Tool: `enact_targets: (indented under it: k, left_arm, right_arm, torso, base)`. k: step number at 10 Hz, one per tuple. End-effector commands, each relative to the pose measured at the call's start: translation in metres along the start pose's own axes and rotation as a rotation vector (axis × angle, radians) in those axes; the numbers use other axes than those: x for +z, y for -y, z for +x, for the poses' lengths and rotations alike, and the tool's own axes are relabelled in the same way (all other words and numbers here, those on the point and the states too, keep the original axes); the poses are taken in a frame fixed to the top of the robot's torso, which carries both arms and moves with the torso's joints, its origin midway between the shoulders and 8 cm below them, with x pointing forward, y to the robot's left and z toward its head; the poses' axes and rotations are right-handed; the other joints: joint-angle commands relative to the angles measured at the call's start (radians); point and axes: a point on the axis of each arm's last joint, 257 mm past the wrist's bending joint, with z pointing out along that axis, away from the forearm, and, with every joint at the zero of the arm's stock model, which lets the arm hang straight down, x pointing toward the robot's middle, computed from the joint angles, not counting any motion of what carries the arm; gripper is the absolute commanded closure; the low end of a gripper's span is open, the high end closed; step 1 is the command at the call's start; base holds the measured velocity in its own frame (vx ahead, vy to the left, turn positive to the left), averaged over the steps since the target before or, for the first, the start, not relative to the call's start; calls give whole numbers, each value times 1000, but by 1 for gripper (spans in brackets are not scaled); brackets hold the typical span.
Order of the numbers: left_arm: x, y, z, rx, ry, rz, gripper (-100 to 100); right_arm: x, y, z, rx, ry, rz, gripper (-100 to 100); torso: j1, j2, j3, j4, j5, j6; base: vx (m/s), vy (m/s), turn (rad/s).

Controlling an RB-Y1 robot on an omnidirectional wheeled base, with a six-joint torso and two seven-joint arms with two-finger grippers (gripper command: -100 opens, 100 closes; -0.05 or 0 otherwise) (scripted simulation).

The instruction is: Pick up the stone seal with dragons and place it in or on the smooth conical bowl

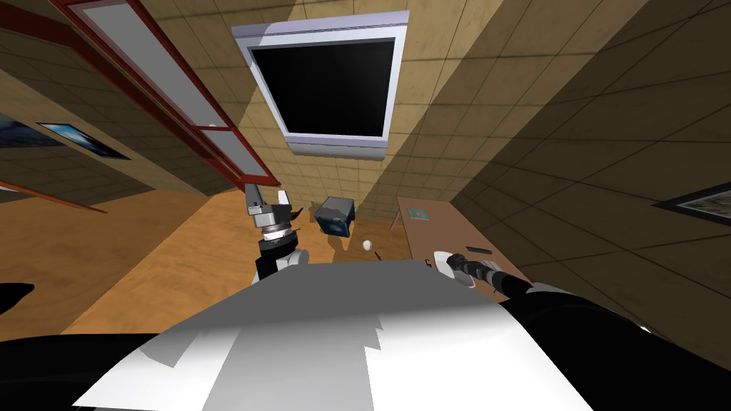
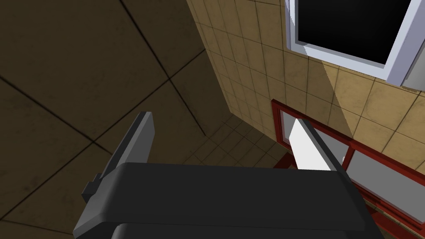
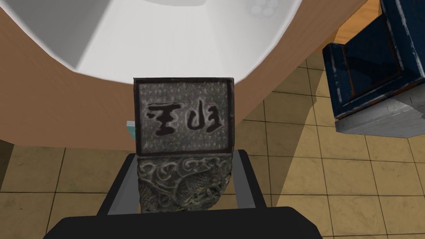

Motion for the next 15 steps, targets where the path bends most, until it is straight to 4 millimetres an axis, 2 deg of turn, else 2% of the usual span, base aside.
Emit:
enact_targets:
  k: [1,6,7,11,12,15]
  left_arm:
    - [0,0,0,0,0,0,0]
    - [0,0,0,0,0,0,0]
    - [0,0,0,0,0,0,0]
    - [0,0,0,0,0,0,0]
    - [0,0,0,0,0,0,0]
    - [0,0,0,0,0,0,0]
  right_arm:
    - [2,-2,-6,10,4,-3,100]
    - [4,-4,-10,18,6,-8,100]
    - [7,-8,-17,27,11,-15,100]
    - [7,-8,-18,26,11,-16,100]
    - [7,-8,-17,27,10,-16,-100]
    - [7,-8,-17,27,10,-15,-100]
  torso:
    - [0,0,0,0,0,0]
    - [1,1,1,0,1,-1]
    - [1,1,1,0,1,-2]
    - [1,2,1,1,2,-1]
    - [2,1,1,1,2,-2]
    - [2,0,0,0,2,-2]
  base:
    - [-32,-16,8]
    - [-32,-19,10]
    - [-32,-21,45]
    - [-27,-7,-6]
    - [0,0,0]
    - [0,0,0]
